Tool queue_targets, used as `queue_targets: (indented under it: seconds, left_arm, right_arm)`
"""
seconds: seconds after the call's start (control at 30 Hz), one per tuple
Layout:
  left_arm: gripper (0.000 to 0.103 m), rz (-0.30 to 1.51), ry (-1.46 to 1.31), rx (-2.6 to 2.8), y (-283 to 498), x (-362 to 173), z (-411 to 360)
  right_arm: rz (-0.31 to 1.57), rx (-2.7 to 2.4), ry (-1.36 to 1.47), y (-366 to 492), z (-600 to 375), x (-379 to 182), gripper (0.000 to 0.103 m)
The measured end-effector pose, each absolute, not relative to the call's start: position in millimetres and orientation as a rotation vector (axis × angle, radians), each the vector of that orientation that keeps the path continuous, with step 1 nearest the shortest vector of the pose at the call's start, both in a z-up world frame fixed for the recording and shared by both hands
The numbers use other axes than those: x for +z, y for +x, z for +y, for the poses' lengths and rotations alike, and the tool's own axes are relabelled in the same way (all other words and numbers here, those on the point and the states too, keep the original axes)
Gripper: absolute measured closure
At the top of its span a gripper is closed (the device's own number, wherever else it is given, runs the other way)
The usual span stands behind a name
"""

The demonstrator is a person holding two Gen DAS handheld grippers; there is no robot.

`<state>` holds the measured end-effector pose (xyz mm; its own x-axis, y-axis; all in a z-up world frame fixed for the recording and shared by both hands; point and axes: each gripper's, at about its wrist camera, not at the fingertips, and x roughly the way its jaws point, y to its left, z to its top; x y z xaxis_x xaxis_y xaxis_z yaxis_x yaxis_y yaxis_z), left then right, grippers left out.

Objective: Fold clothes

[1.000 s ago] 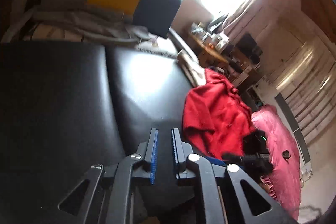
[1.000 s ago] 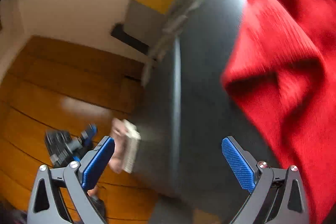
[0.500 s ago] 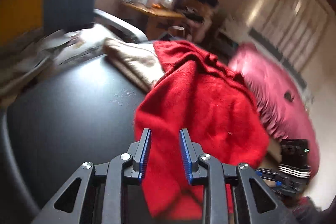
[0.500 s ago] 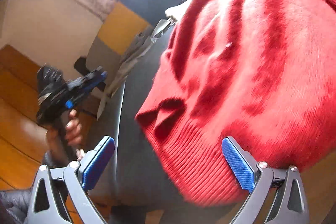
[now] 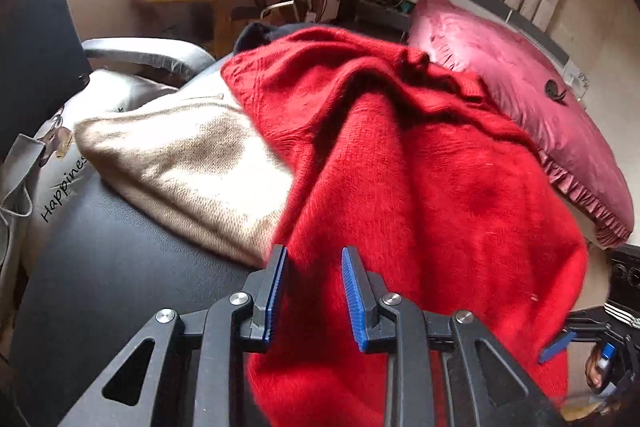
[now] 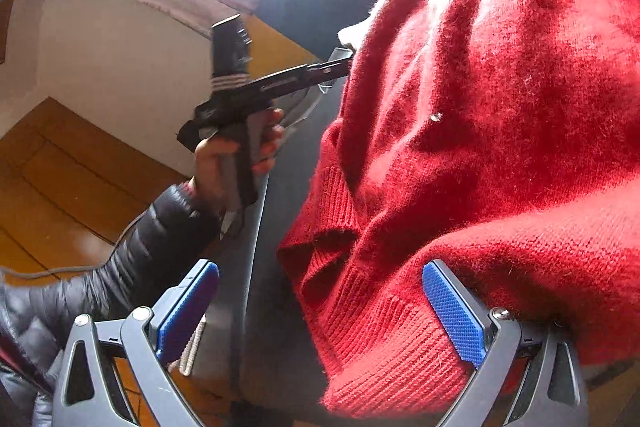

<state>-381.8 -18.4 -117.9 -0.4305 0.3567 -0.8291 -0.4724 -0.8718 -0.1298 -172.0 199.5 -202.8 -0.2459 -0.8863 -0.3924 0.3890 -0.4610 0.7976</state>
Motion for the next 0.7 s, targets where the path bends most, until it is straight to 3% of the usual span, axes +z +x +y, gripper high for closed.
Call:
queue_targets:
  seconds: [0.2, 0.27, 0.3, 0.33, 0.47, 0.63, 0.7]
  left_arm:
    - [0.076, 0.149, -1.364, 2.286, -390, -132, -13]
    - [0.083, 0.086, -1.397, 2.294, -390, -134, -13]
    - [0.097, 0.057, -1.399, 2.312, -387, -132, -13]
    - [0.100, 0.027, -1.399, 2.330, -384, -130, -12]
    - [0.101, -0.158, -1.244, 2.322, -346, -98, -12]
    - [0.101, -0.567, -1.037, 2.333, -272, -49, -52]
    - [0.101, -0.639, -0.999, 2.335, -236, -43, -62]
  right_arm:
    - [-0.711, -1.849, 1.067, -163, 199, -202, 0.000]
    - [-0.717, -1.851, 1.064, -159, 193, -202, 0.000]
    - [-0.717, -1.856, 1.063, -159, 193, -201, 0.000]
    - [-0.717, -1.863, 1.063, -159, 192, -200, 0.000]
    - [-0.737, -1.884, 1.081, -163, 203, -195, 0.000]
    - [-0.740, -1.934, 1.120, -160, 202, -192, 0.000]
    - [-0.719, -1.940, 1.142, -156, 193, -191, 0.000]
